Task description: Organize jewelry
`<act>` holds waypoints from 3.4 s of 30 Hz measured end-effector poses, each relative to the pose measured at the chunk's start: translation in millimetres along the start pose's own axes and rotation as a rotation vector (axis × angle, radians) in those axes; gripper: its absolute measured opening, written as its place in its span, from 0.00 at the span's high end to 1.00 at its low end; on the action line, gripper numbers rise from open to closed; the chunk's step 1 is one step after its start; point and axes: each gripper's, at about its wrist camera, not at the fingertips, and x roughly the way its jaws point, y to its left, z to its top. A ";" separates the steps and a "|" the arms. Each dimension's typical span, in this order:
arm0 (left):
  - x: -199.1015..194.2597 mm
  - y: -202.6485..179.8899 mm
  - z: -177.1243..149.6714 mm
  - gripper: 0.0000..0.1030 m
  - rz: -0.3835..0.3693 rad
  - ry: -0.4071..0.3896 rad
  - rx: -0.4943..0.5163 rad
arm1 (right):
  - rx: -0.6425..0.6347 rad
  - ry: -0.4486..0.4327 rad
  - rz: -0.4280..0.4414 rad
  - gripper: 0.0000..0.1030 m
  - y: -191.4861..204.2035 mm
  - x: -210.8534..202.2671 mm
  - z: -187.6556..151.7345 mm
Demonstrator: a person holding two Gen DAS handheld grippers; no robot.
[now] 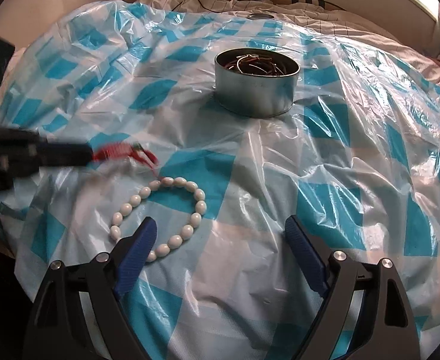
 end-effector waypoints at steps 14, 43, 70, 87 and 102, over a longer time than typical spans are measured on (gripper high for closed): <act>19.2 8.1 4.4 0.52 0.158 0.034 -0.003 | -0.061 -0.024 0.119 0.28 27.7 9.2 9.0; 4.2 2.6 19.9 0.91 0.089 -0.031 -0.039 | 0.042 0.000 0.110 0.99 9.6 11.4 9.7; 8.7 -1.9 23.0 0.91 0.077 -0.029 -0.035 | 0.144 -0.069 0.025 0.92 -23.9 0.1 13.2; -0.5 -14.5 60.3 0.91 -0.018 -0.134 -0.069 | 0.417 -0.378 0.378 0.92 -78.5 -50.7 47.6; 71.4 -30.0 128.7 0.90 -0.050 -0.151 -0.108 | 0.377 -0.448 0.314 0.92 -95.0 -23.8 126.2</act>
